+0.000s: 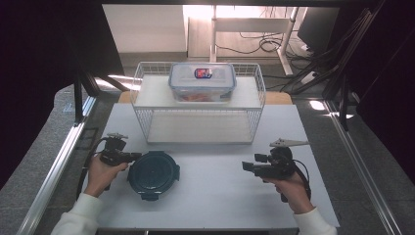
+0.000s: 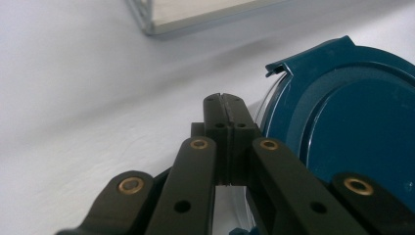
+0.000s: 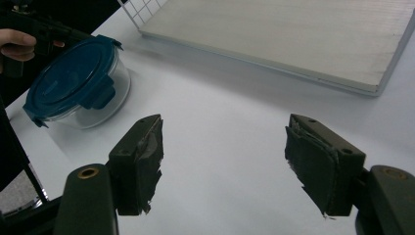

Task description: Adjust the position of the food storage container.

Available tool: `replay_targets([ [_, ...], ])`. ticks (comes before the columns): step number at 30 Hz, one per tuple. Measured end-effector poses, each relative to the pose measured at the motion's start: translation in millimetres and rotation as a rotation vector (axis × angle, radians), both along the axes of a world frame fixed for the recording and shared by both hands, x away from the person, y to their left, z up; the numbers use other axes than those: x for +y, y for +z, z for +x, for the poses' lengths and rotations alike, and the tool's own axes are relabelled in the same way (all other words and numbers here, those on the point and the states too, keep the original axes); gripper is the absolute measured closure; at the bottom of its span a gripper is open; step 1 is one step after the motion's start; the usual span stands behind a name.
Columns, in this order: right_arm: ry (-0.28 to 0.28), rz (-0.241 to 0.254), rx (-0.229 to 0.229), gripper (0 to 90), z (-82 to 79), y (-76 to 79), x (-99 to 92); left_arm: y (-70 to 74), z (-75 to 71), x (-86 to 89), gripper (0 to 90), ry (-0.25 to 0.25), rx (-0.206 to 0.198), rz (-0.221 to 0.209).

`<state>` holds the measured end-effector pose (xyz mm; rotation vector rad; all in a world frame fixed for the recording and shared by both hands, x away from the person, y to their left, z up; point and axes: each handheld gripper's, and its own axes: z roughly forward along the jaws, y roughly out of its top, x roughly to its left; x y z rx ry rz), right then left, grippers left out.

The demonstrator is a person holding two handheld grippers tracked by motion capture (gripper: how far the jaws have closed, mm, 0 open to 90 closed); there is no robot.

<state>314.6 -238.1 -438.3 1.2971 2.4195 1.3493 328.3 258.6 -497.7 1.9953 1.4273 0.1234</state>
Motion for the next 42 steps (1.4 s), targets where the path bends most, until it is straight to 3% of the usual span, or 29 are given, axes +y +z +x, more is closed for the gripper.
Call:
replay_targets([
  [16,-0.001,-0.001,-0.001,30.0,-0.1,0.2,-0.7,3.5,-1.3,-41.7,90.0,-0.119,0.01,0.019],
  [25,0.001,-0.004,0.002,30.0,0.0,-0.7,-0.1,4.1,-2.5,-54.9,90.0,-0.145,0.01,0.018],
  [28,0.0,-0.004,-0.001,29.9,0.0,-0.3,-0.8,8.8,-3.8,-50.9,90.0,-0.146,-0.007,0.016],
  [31,-0.005,0.0,0.0,29.9,-0.5,0.9,-2.5,16.2,-9.7,-40.4,90.0,-0.105,-0.027,0.055],
  [34,-0.007,0.002,-0.002,30.0,-1.2,1.5,-4.1,19.2,-27.3,-23.6,90.0,-0.079,-0.015,0.067],
  [37,-0.01,0.001,-0.006,30.0,-0.5,1.2,-4.7,15.1,-43.9,-15.5,90.0,-0.086,0.006,0.086],
  [42,-0.001,-0.009,-0.006,30.0,-1.6,1.6,-0.6,7.1,-60.9,-15.8,90.0,-0.118,0.03,0.056],
])
